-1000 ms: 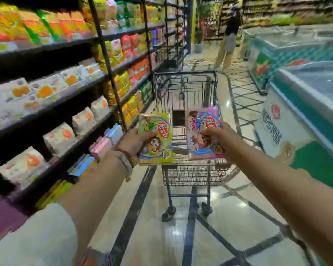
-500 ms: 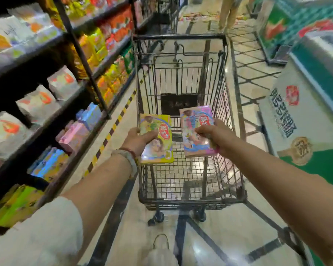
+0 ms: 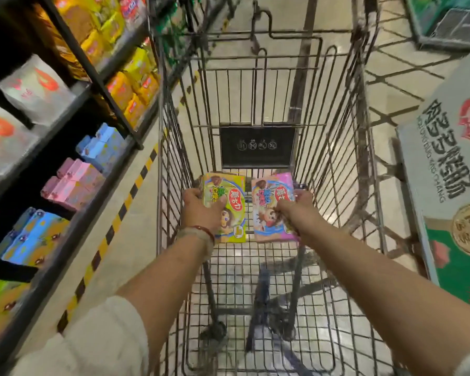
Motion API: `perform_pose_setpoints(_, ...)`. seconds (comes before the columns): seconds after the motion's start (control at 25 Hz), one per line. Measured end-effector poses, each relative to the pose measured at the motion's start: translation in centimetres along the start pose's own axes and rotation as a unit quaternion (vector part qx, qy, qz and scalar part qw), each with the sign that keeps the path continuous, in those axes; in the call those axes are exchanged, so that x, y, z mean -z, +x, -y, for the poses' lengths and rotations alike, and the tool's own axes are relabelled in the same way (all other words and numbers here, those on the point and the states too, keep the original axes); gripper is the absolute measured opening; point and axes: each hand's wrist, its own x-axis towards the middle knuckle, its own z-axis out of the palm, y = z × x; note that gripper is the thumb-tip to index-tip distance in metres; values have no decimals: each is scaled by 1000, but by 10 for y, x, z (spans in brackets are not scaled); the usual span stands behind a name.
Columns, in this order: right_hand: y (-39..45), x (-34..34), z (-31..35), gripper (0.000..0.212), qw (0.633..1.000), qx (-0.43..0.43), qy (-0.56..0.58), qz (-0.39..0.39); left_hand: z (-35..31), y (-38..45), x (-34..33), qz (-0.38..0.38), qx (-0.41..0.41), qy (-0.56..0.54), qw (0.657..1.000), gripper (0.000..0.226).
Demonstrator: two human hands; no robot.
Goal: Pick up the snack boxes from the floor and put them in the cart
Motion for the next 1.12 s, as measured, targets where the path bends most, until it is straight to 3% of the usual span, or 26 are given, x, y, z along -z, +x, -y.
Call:
perform_pose_setpoints(0.16,96,-9,-56,50,997,-17,-56,-46,65,67,-52,-66,50,58,995,49)
perform_pose_setpoints(0.28,148,-26,-104,54,994,-16,-102,-35,111,103,-67,-59,61,91,992,54)
perform_pose_setpoints(0.4,175,-37,-131,55,994,-18,-100,-39,133,119,-68,-16,60,114,991,38)
perform_pose_setpoints(0.48,182,-37,-141,51,991,1,-122,-45,146,120,-74,18,47,188,981,58)
perform_pose_setpoints(0.56,182,-37,-148,50,974,31,-207,-84,154,111,-77,31,20,298,954,76)
perform_pose_setpoints(0.68,177,-36,-157,71,931,93,-329,-131,164,95,-75,-56,-57,426,901,51)
perform_pose_setpoints(0.8,162,-42,-158,46,927,99,-328,-149,173,81,-79,20,-60,479,875,43)
perform_pose_setpoints(1.12,196,-59,-149,55,888,187,-416,56,164,129,-83,80,-32,475,876,60)
